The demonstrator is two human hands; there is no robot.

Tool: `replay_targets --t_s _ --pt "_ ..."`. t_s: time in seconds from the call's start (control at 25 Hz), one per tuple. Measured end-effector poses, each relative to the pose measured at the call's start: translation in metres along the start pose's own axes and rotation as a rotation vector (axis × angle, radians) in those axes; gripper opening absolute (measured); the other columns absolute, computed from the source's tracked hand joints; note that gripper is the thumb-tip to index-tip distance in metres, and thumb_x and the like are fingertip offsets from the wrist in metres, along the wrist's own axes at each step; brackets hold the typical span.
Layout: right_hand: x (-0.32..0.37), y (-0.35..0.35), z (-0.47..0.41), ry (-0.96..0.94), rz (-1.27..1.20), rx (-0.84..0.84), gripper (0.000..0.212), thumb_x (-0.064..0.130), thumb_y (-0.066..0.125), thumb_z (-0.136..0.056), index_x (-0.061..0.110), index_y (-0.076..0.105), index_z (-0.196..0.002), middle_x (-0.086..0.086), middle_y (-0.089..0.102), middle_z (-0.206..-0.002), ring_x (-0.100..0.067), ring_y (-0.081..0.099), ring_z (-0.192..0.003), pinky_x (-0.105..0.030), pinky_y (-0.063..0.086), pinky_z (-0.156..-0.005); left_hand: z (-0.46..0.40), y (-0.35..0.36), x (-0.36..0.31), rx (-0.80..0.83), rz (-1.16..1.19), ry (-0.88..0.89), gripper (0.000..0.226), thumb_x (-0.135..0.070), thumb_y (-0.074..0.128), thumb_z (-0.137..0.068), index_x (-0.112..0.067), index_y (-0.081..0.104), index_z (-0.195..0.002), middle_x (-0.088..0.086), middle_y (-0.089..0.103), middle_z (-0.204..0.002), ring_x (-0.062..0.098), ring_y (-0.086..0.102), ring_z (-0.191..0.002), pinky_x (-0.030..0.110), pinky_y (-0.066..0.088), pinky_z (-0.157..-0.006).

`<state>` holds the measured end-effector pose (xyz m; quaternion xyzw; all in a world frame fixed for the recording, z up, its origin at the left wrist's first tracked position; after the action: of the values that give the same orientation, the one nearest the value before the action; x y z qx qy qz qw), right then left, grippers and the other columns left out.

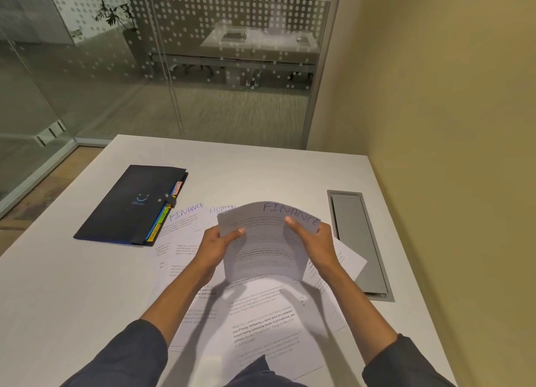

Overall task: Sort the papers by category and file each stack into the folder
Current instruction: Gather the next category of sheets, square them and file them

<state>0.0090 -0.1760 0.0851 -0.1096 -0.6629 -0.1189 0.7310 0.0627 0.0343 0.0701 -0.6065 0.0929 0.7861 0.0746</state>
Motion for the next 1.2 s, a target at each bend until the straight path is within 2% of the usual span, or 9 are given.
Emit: replay_targets --t_s 0.16,0.32,0.4,0.48,0.6,0.68,0.88,1.04,1.2 --pt "0.011 0.001 -0.005 -0.074 0.064 -0.071 0.047 0.047 0.053 -0.097 0.008 0.071 -0.080 -0.004 0.068 -0.072 -0.011 0.060 -0.064 -0.019 0.045 -0.060 0.000 0.007 -0.015 -0.002 0.020 0.067 0.024 -0.037 0.063 -0.086 -0.020 0.071 -0.100 -0.004 0.075 -0.089 0.006 0.070 -0.078 0.014 0.051 -0.062" --pt "0.012 0.005 -0.010 -0.073 0.083 -0.092 0.046 0.049 0.045 -0.099 0.017 0.076 -0.085 0.005 0.071 -0.071 -0.002 0.062 -0.063 -0.011 0.045 -0.058 -0.004 0.015 -0.025 0.006 -0.010 0.084 0.039 -0.049 0.052 -0.089 -0.015 0.072 -0.094 -0.007 0.070 -0.074 0.001 0.063 -0.065 0.010 0.047 -0.057" --pt "0.011 0.005 -0.010 -0.087 0.061 -0.080 0.044 0.051 0.049 -0.096 0.018 0.076 -0.086 0.006 0.071 -0.074 -0.004 0.063 -0.066 -0.012 0.045 -0.060 -0.005 0.015 -0.024 0.000 -0.018 0.094 0.031 -0.044 0.055 -0.091 -0.018 0.072 -0.094 -0.008 0.072 -0.075 0.000 0.065 -0.067 0.011 0.048 -0.059" --pt "0.008 0.002 -0.008 -0.102 0.023 -0.044 0.032 0.050 0.063 -0.089 0.020 0.075 -0.094 0.005 0.074 -0.086 -0.010 0.068 -0.078 -0.020 0.051 -0.069 -0.005 0.013 -0.019 0.008 -0.058 0.110 0.015 -0.034 0.063 -0.089 -0.024 0.071 -0.097 -0.008 0.075 -0.084 0.003 0.069 -0.076 0.018 0.050 -0.066" --pt "-0.003 -0.003 -0.006 -0.076 0.038 -0.003 0.019 0.028 0.078 -0.083 0.022 0.075 -0.100 0.003 0.077 -0.093 -0.014 0.073 -0.087 -0.032 0.059 -0.078 -0.005 0.010 -0.009 -0.005 -0.093 0.117 0.011 -0.023 0.067 -0.089 -0.027 0.070 -0.099 -0.007 0.075 -0.093 0.011 0.070 -0.089 0.028 0.052 -0.078" --pt "-0.010 -0.006 -0.008 -0.055 0.064 -0.041 0.016 0.021 0.078 -0.083 0.022 0.075 -0.098 0.004 0.077 -0.092 -0.015 0.073 -0.087 -0.037 0.060 -0.082 -0.006 0.010 -0.009 -0.033 -0.092 0.127 0.010 -0.023 0.066 -0.090 -0.026 0.070 -0.098 -0.006 0.075 -0.092 0.008 0.070 -0.086 0.028 0.052 -0.076" --pt "-0.013 -0.011 -0.009 -0.062 0.041 -0.033 0.017 0.018 0.079 -0.082 0.018 0.075 -0.099 0.003 0.077 -0.092 -0.013 0.073 -0.084 -0.024 0.057 -0.070 -0.005 0.009 -0.012 -0.036 -0.075 0.136 0.014 -0.015 0.069 -0.087 -0.026 0.069 -0.093 -0.013 0.075 -0.082 0.000 0.069 -0.074 0.016 0.052 -0.063" --pt "-0.020 -0.015 -0.007 -0.045 0.079 -0.016 0.017 0.013 0.076 -0.084 0.019 0.075 -0.099 0.005 0.077 -0.093 -0.009 0.073 -0.083 -0.018 0.053 -0.067 -0.004 0.006 -0.004 -0.048 -0.100 0.108 0.015 -0.014 0.070 -0.085 -0.026 0.070 -0.094 -0.011 0.075 -0.085 0.001 0.069 -0.076 0.026 0.052 -0.072" --pt "-0.026 -0.017 -0.005 -0.047 0.059 -0.028 0.017 0.012 0.075 -0.084 0.017 0.075 -0.100 0.008 0.076 -0.092 -0.007 0.072 -0.082 -0.015 0.053 -0.067 -0.001 0.007 0.002 -0.044 -0.119 0.098 0.016 -0.013 0.071 -0.085 -0.026 0.069 -0.094 -0.011 0.074 -0.088 0.002 0.069 -0.079 0.023 0.051 -0.071"
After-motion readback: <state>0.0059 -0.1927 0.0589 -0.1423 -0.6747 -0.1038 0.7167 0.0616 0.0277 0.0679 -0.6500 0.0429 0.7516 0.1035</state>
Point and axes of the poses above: each hand's wrist, its own z-axis away from the middle knuckle, its own y-axis out of the palm, x = y × z, the point moved 2 cm from there along -z, towards the middle knuckle
